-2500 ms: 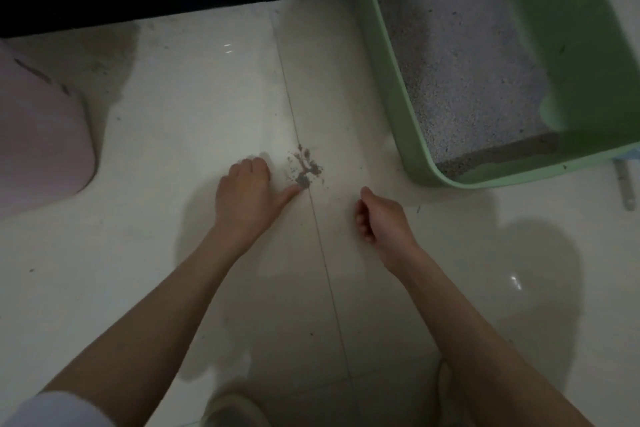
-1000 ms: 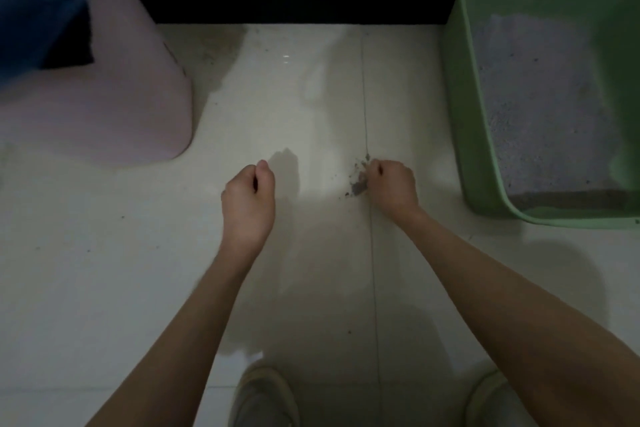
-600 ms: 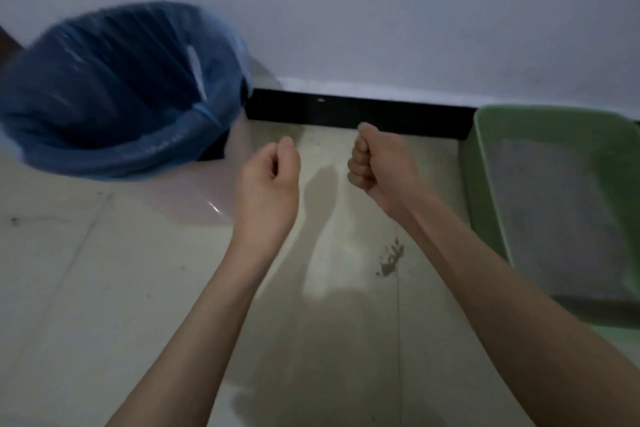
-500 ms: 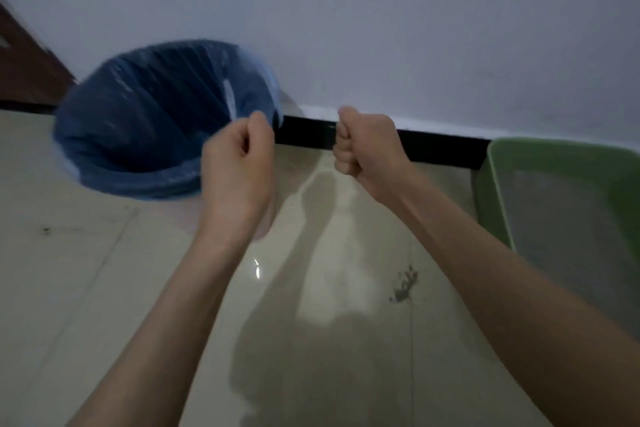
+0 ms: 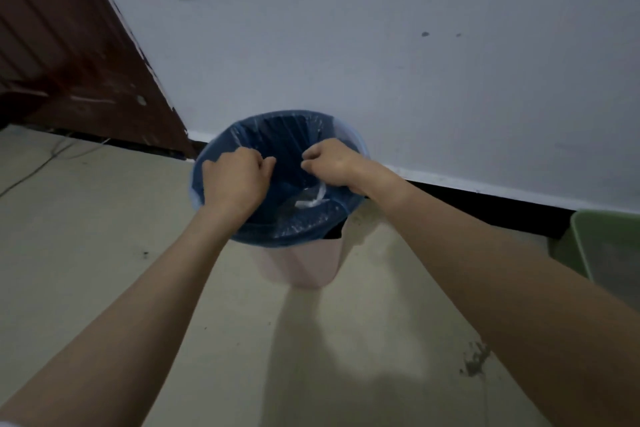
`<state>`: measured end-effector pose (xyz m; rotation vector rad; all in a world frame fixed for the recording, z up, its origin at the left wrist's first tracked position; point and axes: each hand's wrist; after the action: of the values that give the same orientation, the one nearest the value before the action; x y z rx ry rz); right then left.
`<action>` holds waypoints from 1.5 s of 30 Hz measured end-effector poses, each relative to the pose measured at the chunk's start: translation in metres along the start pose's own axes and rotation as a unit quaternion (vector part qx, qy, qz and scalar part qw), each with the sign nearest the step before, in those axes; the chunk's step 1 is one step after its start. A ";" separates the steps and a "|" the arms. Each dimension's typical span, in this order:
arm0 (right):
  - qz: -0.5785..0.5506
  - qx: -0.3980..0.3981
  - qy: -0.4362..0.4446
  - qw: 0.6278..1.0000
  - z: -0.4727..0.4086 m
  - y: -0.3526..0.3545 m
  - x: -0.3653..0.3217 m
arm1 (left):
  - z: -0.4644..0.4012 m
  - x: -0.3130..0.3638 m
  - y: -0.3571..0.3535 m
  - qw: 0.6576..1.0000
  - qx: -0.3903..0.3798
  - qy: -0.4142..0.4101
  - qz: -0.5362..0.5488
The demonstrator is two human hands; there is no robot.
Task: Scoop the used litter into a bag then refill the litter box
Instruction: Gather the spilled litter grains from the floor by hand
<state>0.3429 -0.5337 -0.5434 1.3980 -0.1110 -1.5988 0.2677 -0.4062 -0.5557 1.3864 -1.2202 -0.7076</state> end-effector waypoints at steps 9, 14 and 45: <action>0.001 0.114 0.068 0.991 0.003 0.001 0.013 | 0.009 0.011 0.003 0.996 -0.003 -0.040 0.079; 0.032 0.148 0.119 0.981 0.014 0.000 0.020 | 0.018 0.011 0.008 0.995 0.050 -0.068 0.051; 0.040 0.049 -0.187 0.980 0.132 -0.065 0.410 | 0.199 0.207 -0.287 0.903 -0.380 -0.135 0.146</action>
<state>0.2534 -0.8487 -0.8307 1.1343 -0.4685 -1.7910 0.2247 -0.7050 -0.8268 0.4561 -1.1418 -1.0374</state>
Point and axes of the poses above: each hand's wrist, its own z-axis away from the middle knuckle, its own y-axis out of the back of the hand, x = y × z, and after that the axes turned 7 degrees about -y, right-handed
